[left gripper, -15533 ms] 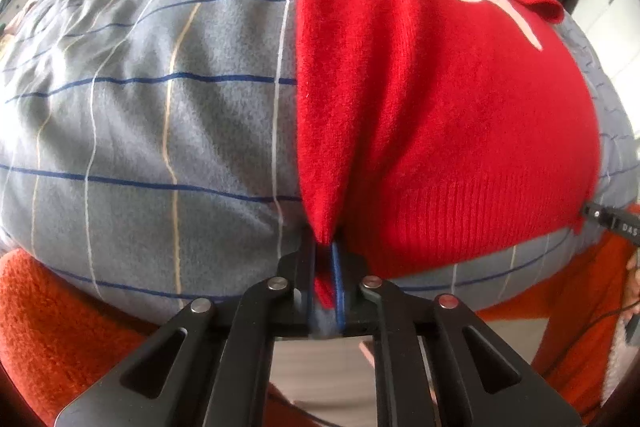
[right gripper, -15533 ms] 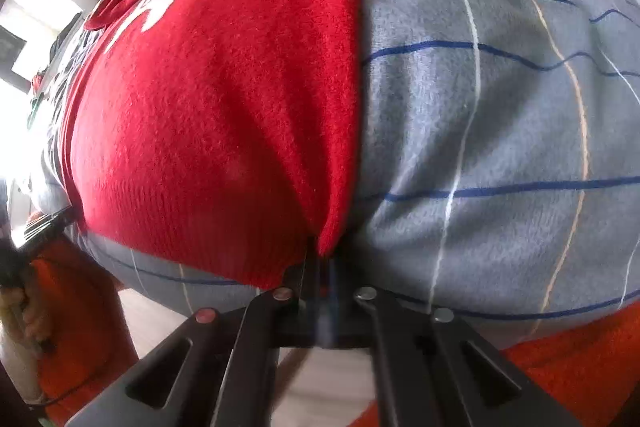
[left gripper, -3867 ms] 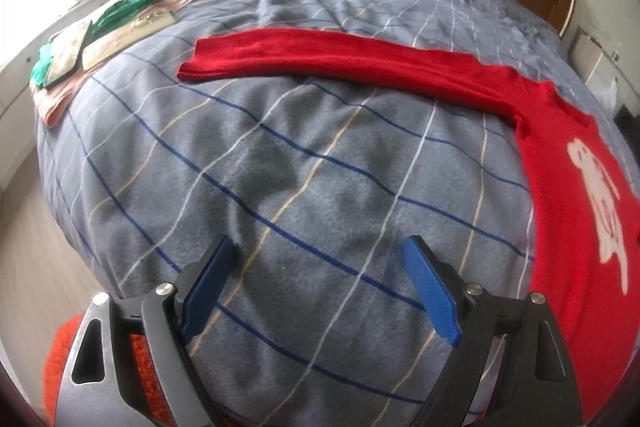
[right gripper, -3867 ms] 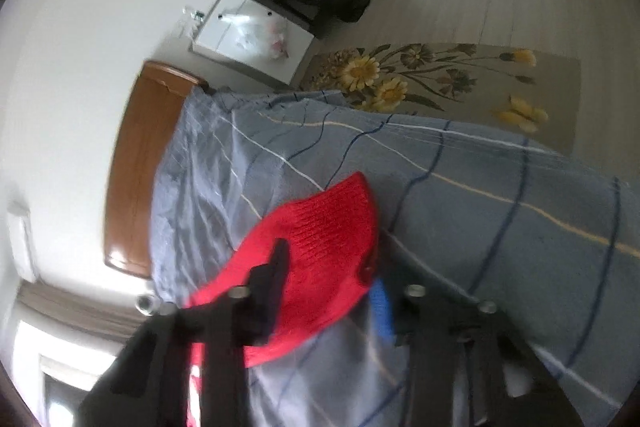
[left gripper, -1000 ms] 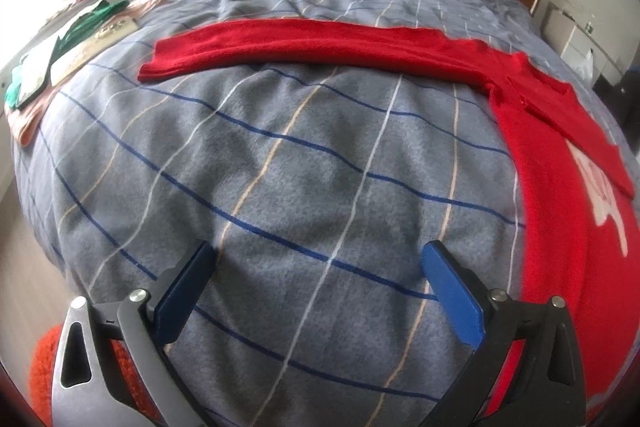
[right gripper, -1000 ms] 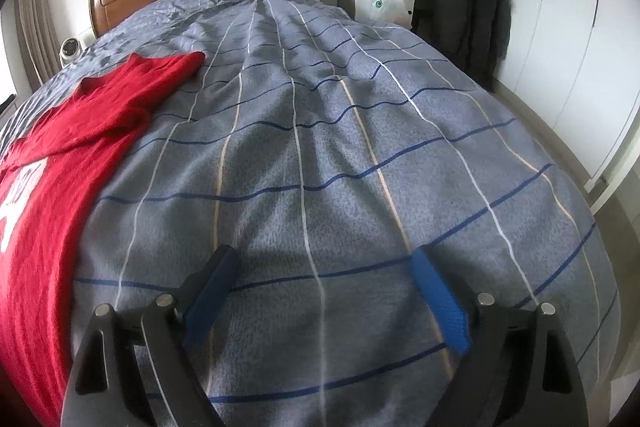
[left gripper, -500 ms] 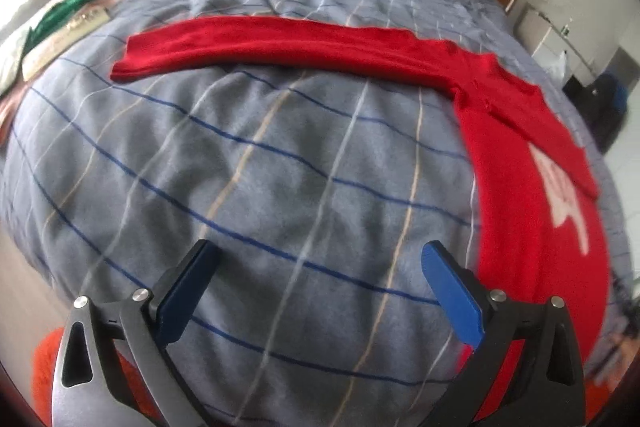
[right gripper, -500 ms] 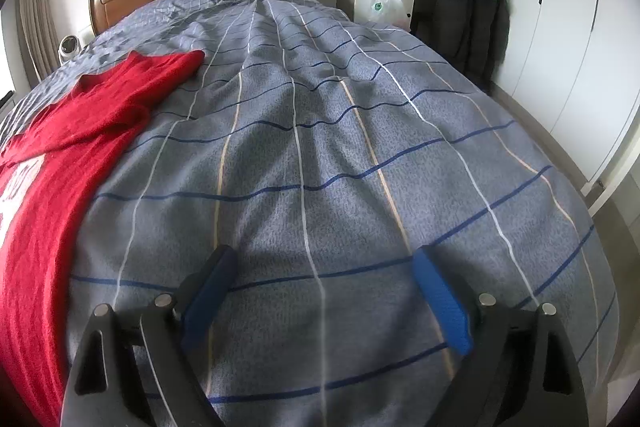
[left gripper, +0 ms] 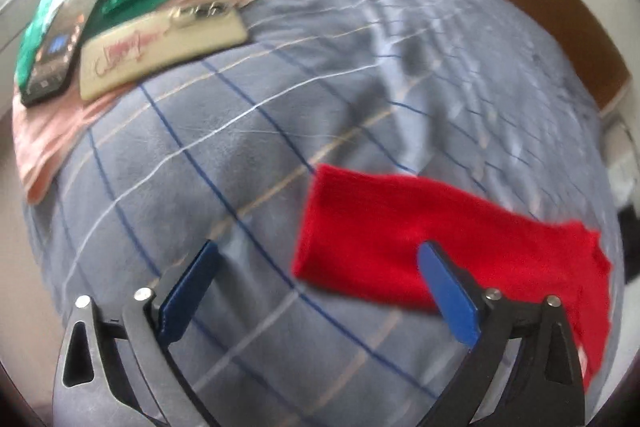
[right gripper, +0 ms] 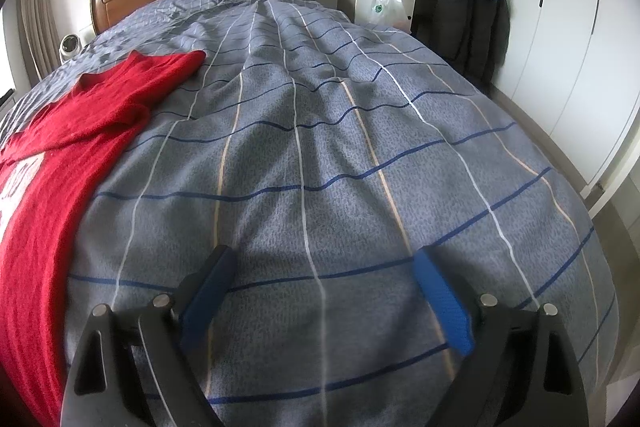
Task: Fold small clothes
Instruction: 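Grasp the red sweater sleeve cuff with the left tool, then fold the held sleeve across the sweater body with the left tool, release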
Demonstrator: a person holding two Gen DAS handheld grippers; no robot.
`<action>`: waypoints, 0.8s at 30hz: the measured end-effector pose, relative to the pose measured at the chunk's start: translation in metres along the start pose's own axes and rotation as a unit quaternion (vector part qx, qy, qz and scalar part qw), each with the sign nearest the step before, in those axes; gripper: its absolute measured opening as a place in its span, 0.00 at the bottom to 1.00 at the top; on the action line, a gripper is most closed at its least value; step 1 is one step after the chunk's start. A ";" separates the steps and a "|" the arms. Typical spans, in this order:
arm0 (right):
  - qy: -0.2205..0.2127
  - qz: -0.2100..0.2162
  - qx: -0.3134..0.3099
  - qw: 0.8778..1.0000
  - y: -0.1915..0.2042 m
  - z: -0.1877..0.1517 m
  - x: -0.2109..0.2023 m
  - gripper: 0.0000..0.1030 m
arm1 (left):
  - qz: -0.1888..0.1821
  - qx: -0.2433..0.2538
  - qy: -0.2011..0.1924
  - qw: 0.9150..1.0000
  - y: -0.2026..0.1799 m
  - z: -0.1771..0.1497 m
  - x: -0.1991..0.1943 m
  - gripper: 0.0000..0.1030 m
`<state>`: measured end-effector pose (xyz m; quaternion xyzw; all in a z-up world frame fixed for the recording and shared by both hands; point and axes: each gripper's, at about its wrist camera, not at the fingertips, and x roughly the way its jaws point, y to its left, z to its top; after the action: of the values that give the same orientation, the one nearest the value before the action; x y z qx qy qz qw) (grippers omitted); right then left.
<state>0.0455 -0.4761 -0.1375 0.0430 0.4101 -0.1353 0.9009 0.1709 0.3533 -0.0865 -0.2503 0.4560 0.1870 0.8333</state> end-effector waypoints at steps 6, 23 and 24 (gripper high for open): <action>-0.002 -0.005 -0.004 1.000 -0.001 0.002 0.003 0.90 | 0.010 0.033 -0.018 0.999 -0.026 0.004 0.006 0.11; -0.004 0.000 -0.005 1.000 0.000 0.005 0.009 0.94 | -0.191 0.392 -0.149 0.887 -0.428 -0.112 -0.161 0.10; -0.005 0.000 -0.005 1.000 -0.001 0.005 0.009 0.94 | -0.199 0.404 -0.137 0.882 -0.443 -0.132 -0.152 0.15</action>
<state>0.0549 -0.4801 -0.1409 0.0373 0.4067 -0.1336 0.9030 0.2439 -0.0931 0.0920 0.0507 0.3138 -0.1503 0.9361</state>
